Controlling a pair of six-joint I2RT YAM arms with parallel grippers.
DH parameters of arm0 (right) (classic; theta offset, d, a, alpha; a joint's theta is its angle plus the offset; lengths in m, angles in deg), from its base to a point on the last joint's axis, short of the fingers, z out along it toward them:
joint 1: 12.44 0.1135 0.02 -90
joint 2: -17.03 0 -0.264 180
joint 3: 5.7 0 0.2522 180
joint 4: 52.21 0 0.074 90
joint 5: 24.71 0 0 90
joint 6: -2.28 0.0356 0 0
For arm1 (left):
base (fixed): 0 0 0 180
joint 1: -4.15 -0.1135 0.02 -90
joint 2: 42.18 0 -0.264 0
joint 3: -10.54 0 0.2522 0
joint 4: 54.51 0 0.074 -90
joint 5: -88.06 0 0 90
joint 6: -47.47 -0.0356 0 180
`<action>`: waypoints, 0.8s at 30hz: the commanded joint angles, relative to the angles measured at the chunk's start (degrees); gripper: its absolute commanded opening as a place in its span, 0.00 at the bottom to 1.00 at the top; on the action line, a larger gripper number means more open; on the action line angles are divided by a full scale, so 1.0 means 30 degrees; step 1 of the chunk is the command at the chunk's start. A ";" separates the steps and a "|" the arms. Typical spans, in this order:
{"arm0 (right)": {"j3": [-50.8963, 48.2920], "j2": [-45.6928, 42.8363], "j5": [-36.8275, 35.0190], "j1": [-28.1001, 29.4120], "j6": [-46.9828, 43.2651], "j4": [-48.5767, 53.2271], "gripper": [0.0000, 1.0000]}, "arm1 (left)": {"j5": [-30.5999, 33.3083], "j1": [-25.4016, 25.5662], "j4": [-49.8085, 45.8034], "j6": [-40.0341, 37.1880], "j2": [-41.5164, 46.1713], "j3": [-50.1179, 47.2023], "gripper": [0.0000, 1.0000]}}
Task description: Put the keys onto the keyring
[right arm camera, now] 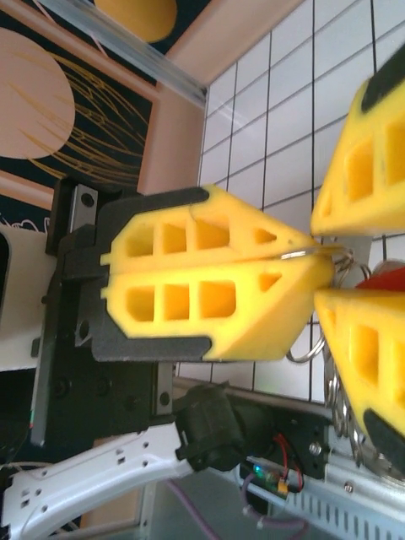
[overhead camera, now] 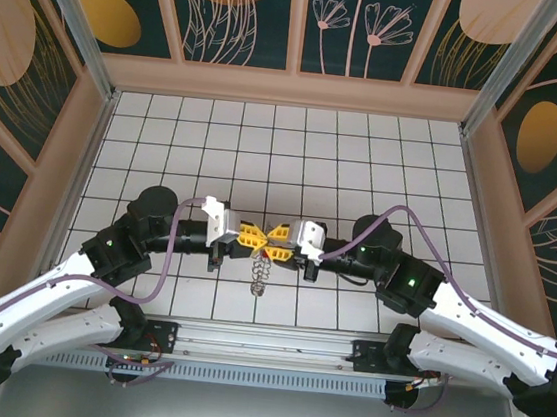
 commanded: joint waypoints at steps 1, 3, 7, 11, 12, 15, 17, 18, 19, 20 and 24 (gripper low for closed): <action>0.0577 0.0231 0.0445 -0.0209 0.0264 -0.0906 0.14 | -0.0919 0.0104 0.0742 -0.0241 0.0326 0.0566 0.00; 0.0574 0.0196 0.0475 -0.0217 0.0323 -0.0913 0.11 | -0.0922 0.0101 0.0918 -0.0210 0.0362 0.0407 0.00; 0.0413 0.0026 0.0490 -0.0217 0.0442 -0.1026 0.16 | -0.0966 0.0088 0.1023 -0.0152 0.0333 0.0413 0.00; 0.0365 0.0035 0.0523 -0.0312 0.0458 -0.1193 0.21 | -0.1040 0.0104 0.0992 -0.0178 0.0363 0.0404 0.00; 0.0387 0.0083 0.0582 -0.0337 0.0501 -0.1185 0.21 | -0.1070 0.0101 0.1021 -0.0184 0.0363 0.0384 0.00; 0.0358 0.0052 0.0829 -0.0399 0.0530 -0.1241 0.21 | -0.1064 0.0087 0.1059 -0.0193 0.0333 0.0355 0.00; 0.0286 0.0040 0.0801 -0.0430 0.0561 -0.1236 0.21 | -0.1054 0.0101 0.1092 -0.0222 0.0363 0.0344 0.00; 0.0256 0.0020 0.0801 -0.0491 0.0590 -0.1257 0.21 | -0.1051 0.0100 0.1110 -0.0222 0.0391 0.0349 0.00; 0.0255 -0.0018 0.0801 -0.0520 0.0641 -0.1222 0.21 | -0.1047 0.0101 0.1101 -0.0224 0.0392 0.0367 0.00; 0.0234 -0.0024 0.0844 -0.0573 0.0677 -0.1172 0.21 | -0.1032 0.0100 0.1081 -0.0254 0.0421 0.0385 0.00; 0.0225 -0.0098 0.0888 -0.0657 0.0766 -0.1081 0.19 | -0.1112 0.0095 0.1081 -0.0255 0.0480 0.0399 0.00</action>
